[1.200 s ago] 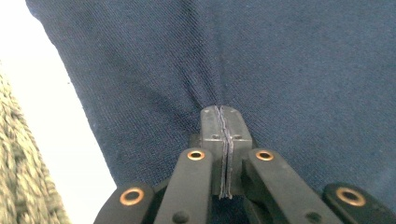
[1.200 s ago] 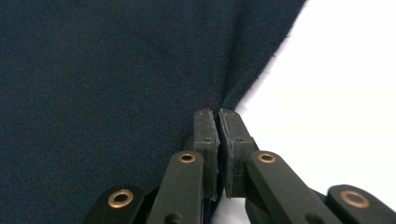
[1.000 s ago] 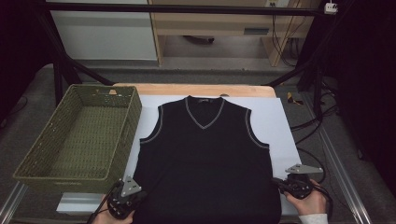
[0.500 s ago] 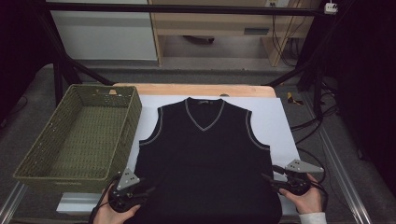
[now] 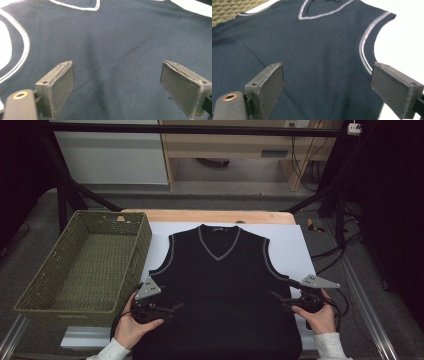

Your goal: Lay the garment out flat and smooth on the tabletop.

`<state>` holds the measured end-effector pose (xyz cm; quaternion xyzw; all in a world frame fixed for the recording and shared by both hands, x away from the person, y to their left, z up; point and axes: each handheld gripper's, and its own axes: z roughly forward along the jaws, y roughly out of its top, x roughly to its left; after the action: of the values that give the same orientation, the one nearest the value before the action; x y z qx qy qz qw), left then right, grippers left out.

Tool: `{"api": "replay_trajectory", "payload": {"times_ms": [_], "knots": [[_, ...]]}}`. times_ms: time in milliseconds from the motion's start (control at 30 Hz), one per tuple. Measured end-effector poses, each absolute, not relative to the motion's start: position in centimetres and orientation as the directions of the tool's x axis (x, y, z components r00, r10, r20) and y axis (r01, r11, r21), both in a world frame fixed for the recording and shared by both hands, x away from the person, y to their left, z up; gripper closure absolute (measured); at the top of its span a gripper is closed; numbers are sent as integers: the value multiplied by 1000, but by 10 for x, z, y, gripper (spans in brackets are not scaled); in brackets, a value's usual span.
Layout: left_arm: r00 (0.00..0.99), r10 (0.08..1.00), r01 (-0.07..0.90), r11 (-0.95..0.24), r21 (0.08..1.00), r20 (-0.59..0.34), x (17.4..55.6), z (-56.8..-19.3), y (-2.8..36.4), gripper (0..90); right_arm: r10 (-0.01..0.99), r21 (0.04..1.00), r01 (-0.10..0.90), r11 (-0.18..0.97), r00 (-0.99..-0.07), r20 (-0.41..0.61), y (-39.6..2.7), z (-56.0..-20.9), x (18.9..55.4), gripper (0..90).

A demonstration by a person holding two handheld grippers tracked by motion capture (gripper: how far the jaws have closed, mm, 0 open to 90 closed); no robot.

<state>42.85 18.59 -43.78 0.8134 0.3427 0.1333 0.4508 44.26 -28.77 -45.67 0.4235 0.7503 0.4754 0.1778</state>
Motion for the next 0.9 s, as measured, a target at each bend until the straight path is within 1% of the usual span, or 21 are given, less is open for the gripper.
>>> {"api": "replay_trajectory", "payload": {"times_ms": [100, 333, 567, 700, 800, 900], "knots": [[732, 676, 428, -358, 830, -85, 437, -436, 180, 61, 798, 867, 459, 192, -588, 134, -280, -454, 452, 88], [733, 675, 414, -347, 842, -82, 463, -427, 175, 14, 801, 870, 455, 190, -584, 131, -274, -448, 466, 59], [702, 709, 405, -318, 857, -68, 490, -418, 173, 8, 834, 863, 477, 168, -535, 133, -275, -446, 481, 60], [676, 734, 417, -302, 857, -70, 507, -417, 173, 9, 851, 859, 491, 149, -506, 141, -276, -445, 490, 63], [665, 742, 431, -285, 856, -87, 514, -416, 173, 9, 853, 861, 491, 136, -499, 150, -277, -444, 496, 69], [649, 757, 431, -291, 854, -70, 523, -416, 174, 9, 862, 856, 499, 137, -485, 145, -278, -444, 503, 78]]}}
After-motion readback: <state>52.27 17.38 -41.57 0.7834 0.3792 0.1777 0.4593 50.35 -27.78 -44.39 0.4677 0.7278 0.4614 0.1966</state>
